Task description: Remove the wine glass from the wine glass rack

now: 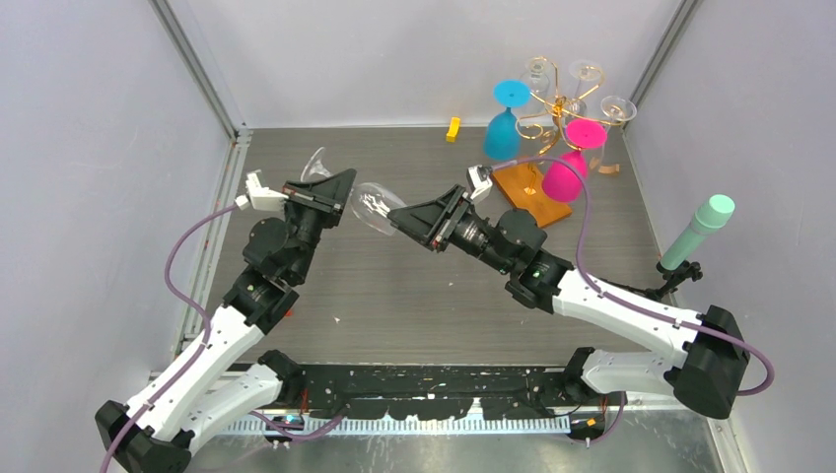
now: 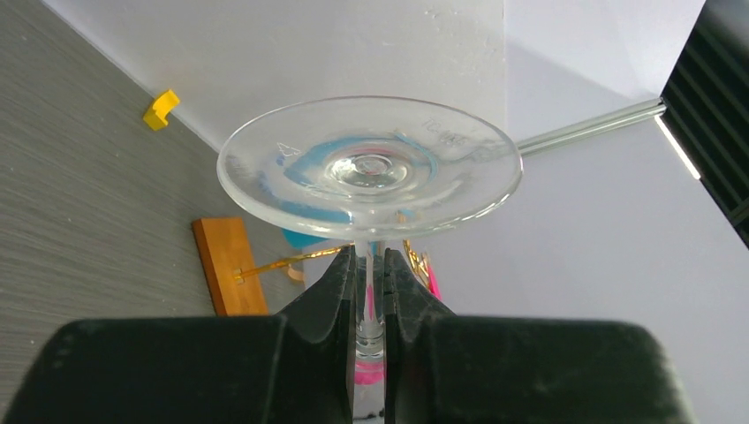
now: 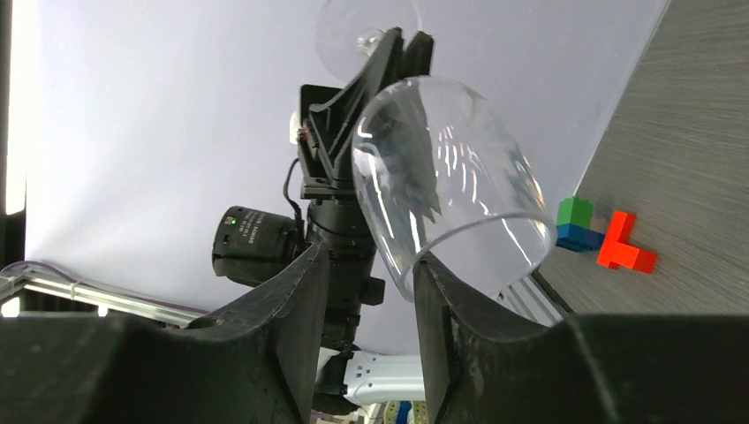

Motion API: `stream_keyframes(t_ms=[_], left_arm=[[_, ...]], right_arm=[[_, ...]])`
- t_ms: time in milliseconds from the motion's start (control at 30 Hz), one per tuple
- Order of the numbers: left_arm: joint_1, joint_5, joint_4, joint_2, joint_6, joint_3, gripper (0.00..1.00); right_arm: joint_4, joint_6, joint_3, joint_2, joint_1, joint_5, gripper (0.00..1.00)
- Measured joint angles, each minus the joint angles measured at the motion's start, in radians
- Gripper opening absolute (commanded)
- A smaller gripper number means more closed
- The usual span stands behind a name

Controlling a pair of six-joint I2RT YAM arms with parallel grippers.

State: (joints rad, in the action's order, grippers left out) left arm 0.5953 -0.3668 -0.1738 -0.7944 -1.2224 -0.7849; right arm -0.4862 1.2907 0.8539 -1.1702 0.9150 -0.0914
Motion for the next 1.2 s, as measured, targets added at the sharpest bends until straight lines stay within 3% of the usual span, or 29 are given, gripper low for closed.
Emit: stream_keyframes(t_ms=[100,300,567,600,667,867,967,1200], left_arm=[[0.000,0.000,0.007,0.000,-0.027,0.008,0.00],[0.000,0.004,0.006,0.000,-0.063,0.019,0.00],[-0.005,-0.003,-0.012,0.018,-0.167,0.069,0.01],[-0.006,-0.004,-0.016,0.023,-0.187,0.076,0.05],[-0.006,-0.008,-0.024,0.035,-0.222,0.086,0.16],[-0.004,0.005,-0.031,0.062,-0.220,0.102,0.67],[-0.001,0.014,-0.027,0.085,-0.199,0.113,0.86],[-0.001,0.047,0.023,0.163,-0.106,0.139,0.97]], right_arm=[[0.000,-0.025,0.012,0.000,0.002,0.003,0.47],[-0.008,-0.043,0.023,-0.018,0.006,0.007,0.39],[-0.051,-0.064,0.029,-0.068,0.009,0.001,0.08],[-0.063,-0.070,0.030,-0.070,0.009,0.001,0.02],[-0.074,-0.083,0.041,-0.074,0.013,0.002,0.01],[0.001,-0.146,0.097,-0.074,0.018,0.033,0.00],[0.121,-0.204,0.141,-0.074,0.018,0.077,0.00],[0.515,-0.365,0.362,-0.108,0.018,0.199,0.00]])
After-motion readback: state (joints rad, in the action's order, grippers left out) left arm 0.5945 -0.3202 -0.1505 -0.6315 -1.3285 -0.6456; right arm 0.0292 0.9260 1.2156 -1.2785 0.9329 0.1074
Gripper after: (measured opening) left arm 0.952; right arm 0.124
